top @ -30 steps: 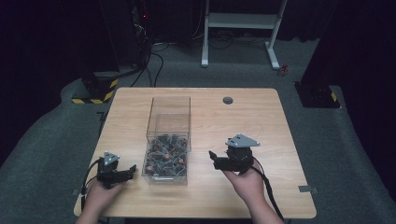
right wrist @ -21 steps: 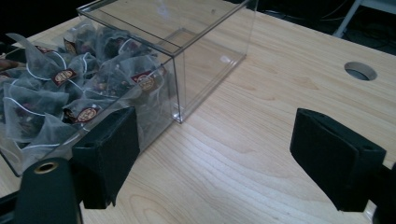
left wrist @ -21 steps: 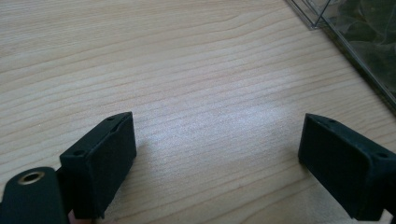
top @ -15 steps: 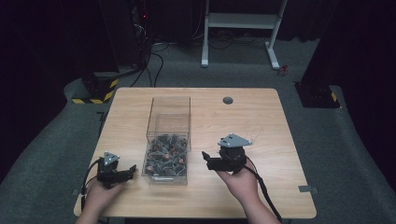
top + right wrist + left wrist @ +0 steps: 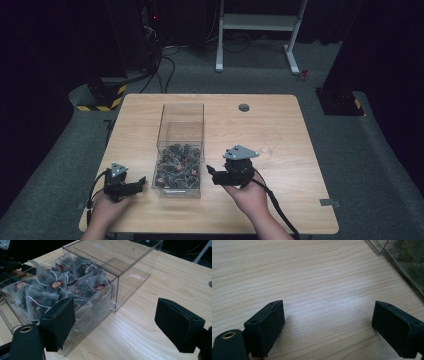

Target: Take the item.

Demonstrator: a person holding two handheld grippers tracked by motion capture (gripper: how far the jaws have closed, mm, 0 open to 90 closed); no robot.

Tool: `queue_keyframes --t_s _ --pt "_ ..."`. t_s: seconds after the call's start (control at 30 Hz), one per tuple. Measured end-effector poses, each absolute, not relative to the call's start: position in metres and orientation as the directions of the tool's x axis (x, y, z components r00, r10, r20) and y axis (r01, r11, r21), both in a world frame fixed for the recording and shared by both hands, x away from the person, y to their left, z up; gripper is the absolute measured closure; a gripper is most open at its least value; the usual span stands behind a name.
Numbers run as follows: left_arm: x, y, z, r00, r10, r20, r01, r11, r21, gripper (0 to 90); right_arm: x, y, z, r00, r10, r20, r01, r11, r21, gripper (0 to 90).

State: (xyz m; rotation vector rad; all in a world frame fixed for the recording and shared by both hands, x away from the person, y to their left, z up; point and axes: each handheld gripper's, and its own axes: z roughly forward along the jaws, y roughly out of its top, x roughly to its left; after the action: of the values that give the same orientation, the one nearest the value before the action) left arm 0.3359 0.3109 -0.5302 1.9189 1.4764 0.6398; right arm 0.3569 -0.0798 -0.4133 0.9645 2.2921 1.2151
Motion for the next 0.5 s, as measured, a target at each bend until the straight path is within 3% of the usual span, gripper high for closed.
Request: queue_keyframes --t_s 0.5 --pt "0.336 0.311 -0.53 0.256 0.967 0.002 0.663 -0.177 0.728 11.5 0.348 -0.052 -0.422 -0.751 0.66 0.022 0.388 0.414 0.824 21.2"
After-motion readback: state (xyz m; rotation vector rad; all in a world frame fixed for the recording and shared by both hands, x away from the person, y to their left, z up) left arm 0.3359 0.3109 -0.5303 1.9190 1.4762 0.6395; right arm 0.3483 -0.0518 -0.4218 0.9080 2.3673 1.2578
